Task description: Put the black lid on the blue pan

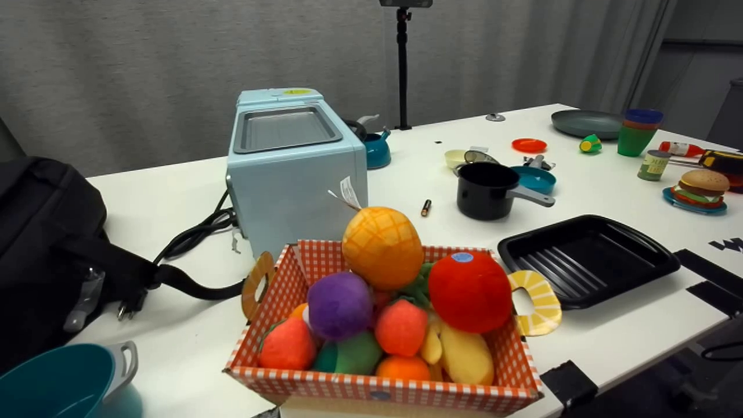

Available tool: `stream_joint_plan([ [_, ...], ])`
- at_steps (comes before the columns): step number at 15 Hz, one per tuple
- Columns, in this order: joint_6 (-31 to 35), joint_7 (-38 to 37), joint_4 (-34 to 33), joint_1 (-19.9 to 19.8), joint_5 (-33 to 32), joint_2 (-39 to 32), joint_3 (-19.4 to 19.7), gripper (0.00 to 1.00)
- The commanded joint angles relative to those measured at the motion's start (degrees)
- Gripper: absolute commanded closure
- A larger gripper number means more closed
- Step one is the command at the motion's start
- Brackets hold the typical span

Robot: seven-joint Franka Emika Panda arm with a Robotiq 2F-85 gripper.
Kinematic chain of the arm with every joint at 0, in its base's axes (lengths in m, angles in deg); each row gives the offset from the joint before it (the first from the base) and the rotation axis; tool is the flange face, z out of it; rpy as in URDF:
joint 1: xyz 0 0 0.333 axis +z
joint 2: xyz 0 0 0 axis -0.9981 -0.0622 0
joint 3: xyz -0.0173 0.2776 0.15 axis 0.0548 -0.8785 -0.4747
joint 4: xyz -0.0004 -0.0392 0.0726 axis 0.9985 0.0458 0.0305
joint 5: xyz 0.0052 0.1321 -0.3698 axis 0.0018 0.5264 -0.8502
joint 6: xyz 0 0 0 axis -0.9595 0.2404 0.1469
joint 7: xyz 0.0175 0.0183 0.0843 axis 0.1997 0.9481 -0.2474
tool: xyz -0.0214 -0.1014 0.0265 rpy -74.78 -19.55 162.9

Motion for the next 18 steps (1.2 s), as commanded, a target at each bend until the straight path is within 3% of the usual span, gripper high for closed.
stream_joint_plan([
  [1,-0.11,0.12,-0.12,-0.32,0.11,-0.05,-0.26,0.0],
  [13,0.14,-0.15,-0.04,-0.35,0.3,0.02,-0.27,0.0],
  [18,2.74,-5.84,0.69,-1.18,1.28,0.34,-0.92,0.0],
])
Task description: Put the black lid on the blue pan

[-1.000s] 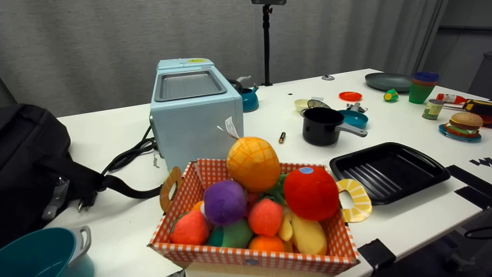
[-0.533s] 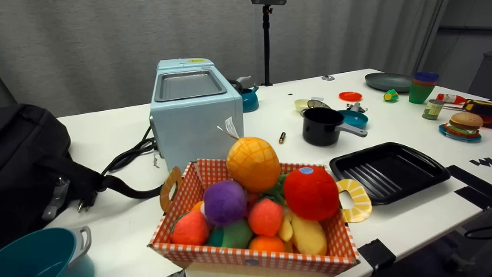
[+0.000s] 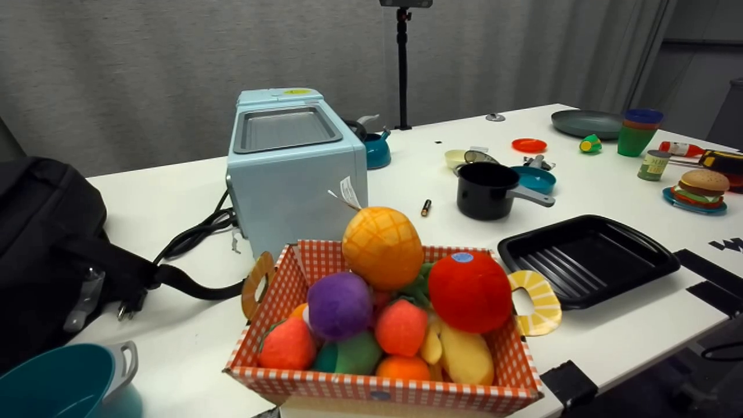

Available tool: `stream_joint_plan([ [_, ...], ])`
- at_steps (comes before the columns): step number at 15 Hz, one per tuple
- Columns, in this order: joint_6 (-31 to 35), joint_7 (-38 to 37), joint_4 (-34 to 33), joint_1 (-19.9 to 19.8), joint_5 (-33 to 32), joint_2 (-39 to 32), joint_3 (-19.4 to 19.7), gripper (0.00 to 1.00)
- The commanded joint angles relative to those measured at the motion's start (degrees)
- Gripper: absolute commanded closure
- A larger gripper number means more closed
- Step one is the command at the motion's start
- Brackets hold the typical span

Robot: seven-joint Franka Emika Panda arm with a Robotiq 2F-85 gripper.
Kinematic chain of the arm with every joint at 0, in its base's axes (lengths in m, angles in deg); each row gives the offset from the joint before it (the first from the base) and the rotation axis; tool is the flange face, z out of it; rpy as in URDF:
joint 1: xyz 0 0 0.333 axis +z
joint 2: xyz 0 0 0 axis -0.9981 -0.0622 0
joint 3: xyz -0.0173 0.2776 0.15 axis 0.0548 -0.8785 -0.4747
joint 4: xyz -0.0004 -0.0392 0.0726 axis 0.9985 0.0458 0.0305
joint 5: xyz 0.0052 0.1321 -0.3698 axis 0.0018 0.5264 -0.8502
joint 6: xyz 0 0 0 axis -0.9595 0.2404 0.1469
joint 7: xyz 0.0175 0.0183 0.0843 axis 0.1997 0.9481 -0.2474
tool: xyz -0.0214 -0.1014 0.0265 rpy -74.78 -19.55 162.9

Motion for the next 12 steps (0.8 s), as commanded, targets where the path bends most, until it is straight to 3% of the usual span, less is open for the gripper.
stream_joint_plan([
  [1,2.62,-5.31,0.77,-1.4,1.57,0.62,-1.11,0.0],
  [4,4.81,-11.47,1.25,-1.93,3.66,0.71,-1.6,0.0],
  [5,-2.89,-11.27,-7.39,-3.38,4.29,1.54,0.59,0.0],
  [6,-3.65,-13.07,-8.21,-3.84,4.6,1.49,0.55,0.0],
  [7,1.02,-11.08,-2.69,-2.65,3.07,0.21,-0.91,0.0],
  [12,0.26,-11.19,-3.23,-3.07,3.06,-0.4,-1.38,0.0],
])
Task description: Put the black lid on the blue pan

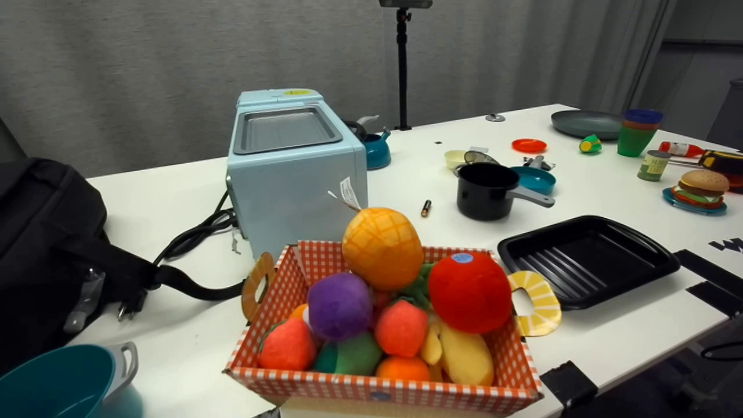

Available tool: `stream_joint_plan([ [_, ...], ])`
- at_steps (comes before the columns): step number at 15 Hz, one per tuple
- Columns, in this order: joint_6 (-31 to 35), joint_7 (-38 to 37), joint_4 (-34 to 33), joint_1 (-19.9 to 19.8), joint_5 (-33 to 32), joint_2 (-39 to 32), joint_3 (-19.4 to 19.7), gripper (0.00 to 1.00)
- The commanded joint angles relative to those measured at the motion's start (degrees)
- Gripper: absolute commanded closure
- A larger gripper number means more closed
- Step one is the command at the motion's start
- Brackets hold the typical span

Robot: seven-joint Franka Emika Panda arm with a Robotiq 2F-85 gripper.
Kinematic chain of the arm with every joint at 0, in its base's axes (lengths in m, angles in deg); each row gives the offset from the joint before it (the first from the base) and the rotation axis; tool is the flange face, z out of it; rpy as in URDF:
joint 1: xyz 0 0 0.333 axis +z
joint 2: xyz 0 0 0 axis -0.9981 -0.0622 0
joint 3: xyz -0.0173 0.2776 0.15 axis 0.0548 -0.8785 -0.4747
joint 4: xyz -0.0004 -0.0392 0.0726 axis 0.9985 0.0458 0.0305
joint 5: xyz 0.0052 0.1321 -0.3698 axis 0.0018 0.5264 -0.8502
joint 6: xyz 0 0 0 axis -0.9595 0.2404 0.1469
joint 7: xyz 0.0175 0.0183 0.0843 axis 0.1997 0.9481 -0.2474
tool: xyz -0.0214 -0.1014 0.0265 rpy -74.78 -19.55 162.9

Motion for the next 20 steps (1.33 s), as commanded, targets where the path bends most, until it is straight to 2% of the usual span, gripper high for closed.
stream_joint_plan([
  [1,-0.14,0.38,-0.07,-0.9,0.29,-0.16,-0.67,0.0],
  [7,-0.14,0.38,-0.07,-0.91,0.29,-0.2,-0.66,0.0],
  [10,2.63,-3.11,-1.4,-1.95,0.66,-3.71,-0.77,0.0],
  [15,12.8,-10.07,-4.53,-5.06,1.03,-11.97,0.66,0.0],
  [20,25.46,-16.85,-11.41,-7.67,0.0,-25.62,2.14,0.0],
])
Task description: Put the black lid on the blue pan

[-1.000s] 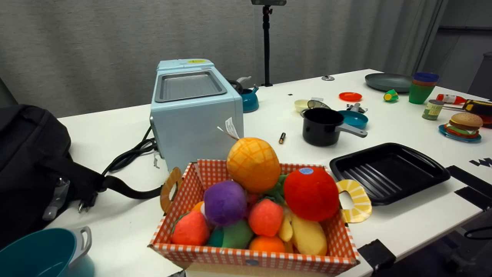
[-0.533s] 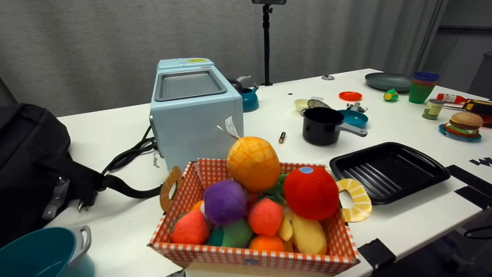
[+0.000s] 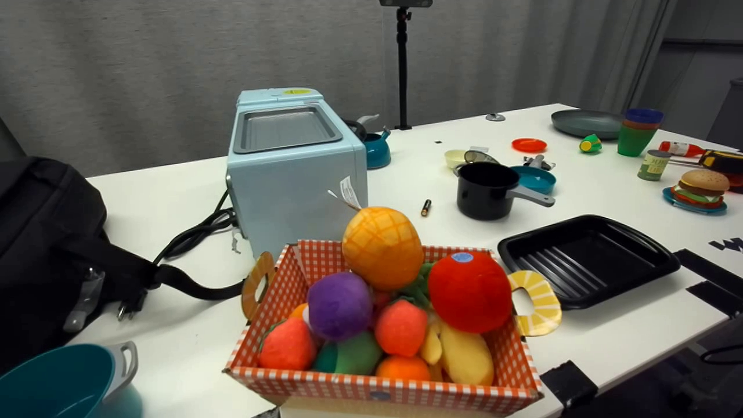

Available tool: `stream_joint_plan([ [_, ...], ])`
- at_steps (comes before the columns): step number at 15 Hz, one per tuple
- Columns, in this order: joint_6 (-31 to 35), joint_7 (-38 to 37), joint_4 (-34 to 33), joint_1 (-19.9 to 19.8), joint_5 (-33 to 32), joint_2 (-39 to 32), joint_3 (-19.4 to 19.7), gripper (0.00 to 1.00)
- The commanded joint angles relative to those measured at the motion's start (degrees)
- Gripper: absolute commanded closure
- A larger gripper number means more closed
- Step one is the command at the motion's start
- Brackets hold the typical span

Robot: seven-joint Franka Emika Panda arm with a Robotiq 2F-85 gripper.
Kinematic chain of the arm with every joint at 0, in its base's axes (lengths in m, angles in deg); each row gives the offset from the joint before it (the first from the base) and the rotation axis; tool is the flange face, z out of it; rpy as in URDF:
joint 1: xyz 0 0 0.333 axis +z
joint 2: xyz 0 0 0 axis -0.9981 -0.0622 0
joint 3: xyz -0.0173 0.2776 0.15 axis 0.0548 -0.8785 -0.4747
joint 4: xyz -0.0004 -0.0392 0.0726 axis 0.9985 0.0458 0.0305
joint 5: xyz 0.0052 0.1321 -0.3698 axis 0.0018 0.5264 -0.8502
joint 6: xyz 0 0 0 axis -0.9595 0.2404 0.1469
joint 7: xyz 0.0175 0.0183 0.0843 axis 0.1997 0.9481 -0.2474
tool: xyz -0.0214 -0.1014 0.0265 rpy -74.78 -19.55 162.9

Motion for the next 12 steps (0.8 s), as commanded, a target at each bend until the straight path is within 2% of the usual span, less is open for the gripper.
stream_joint_plan([
  [1,5.17,-4.47,-9.59,-1.78,-0.1,-11.99,1.24,0.0],
  [4,6.45,-7.47,-18.19,-1.85,-0.03,-20.43,3.1,0.0],
  [6,4.64,-8.55,-24.39,-2.42,1.58,-24.96,3.65,0.0],
  [7,7.12,-6.92,-16.53,-0.95,0.23,-19.63,4.3,0.0],
  [9,7.05,-7.5,-20.75,-0.98,0.64,-23.2,4.91,0.0],
  [12,6.91,-7.75,-22.41,-0.97,0.77,-24.52,5.0,0.0],
])
